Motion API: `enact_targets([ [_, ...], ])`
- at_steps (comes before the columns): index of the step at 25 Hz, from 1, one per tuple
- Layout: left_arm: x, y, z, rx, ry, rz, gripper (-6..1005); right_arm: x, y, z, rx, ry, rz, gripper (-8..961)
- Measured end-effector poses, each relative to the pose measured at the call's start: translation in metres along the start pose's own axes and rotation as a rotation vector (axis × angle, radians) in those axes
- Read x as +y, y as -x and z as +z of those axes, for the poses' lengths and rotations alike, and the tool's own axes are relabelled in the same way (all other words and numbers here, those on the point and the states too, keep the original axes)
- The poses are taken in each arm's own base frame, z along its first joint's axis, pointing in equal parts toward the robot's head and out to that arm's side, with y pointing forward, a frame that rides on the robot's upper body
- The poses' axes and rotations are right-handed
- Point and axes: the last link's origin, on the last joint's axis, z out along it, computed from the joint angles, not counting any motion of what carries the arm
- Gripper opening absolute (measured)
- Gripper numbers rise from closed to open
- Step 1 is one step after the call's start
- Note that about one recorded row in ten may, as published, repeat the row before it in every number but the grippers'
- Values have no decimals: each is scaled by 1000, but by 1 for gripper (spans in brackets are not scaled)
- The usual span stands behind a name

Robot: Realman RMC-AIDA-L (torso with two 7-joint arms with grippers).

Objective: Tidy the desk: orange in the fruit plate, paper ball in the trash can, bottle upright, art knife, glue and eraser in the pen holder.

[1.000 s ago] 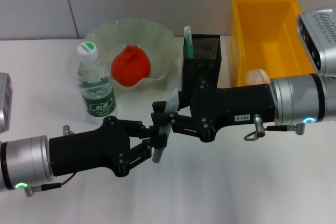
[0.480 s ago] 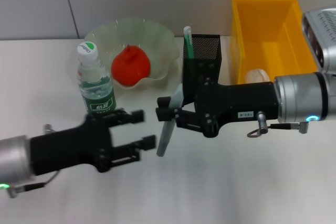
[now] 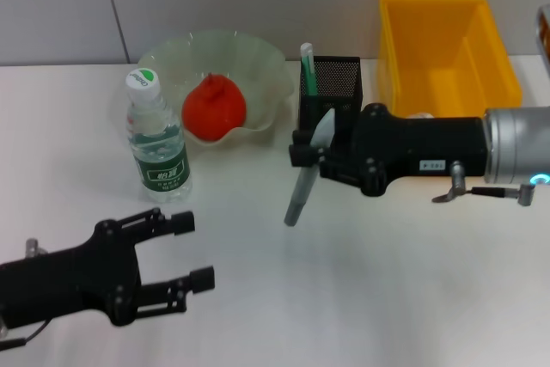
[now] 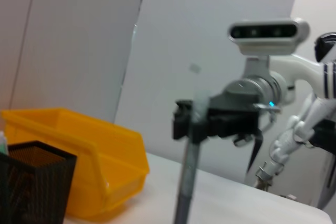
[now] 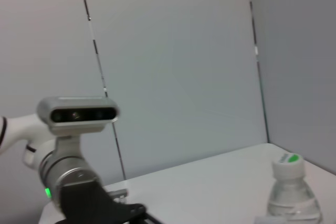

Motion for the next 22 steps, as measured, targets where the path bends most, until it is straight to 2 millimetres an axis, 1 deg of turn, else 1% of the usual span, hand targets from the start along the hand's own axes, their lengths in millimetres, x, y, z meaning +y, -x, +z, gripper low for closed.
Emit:
enact_targets([
  [4,5,6,-4,-13,5,12,817,-4,5,-7,7,-27,9,147],
  [6,8,15,-5,-14,-3,19,818,-6,9,-10,6,-49,4,147],
  [8,9,18,-6,-13,-7,16,818,-9,16,-16,5,-87,-1,147],
  [9,9,18,-6,-13,-7,16,818,-9,16,-16,5,-87,-1,147],
  [10,10,21,-6,-11,-12,14,818,-10,19,-17,5,-95,1,147],
  [11,12,29,-7,-11,-24,8,818,-11,22,-18,8,-105,-1,147],
  [13,13,34,-8,-11,-33,10,818,-14,30,-21,21,-130,-2,147],
  [16,14,37,-9,-3,-48,12,818,-20,38,-24,43,-176,-10,147],
  [22,14,37,-7,1,-50,12,818,-38,54,-22,44,-289,-22,146],
])
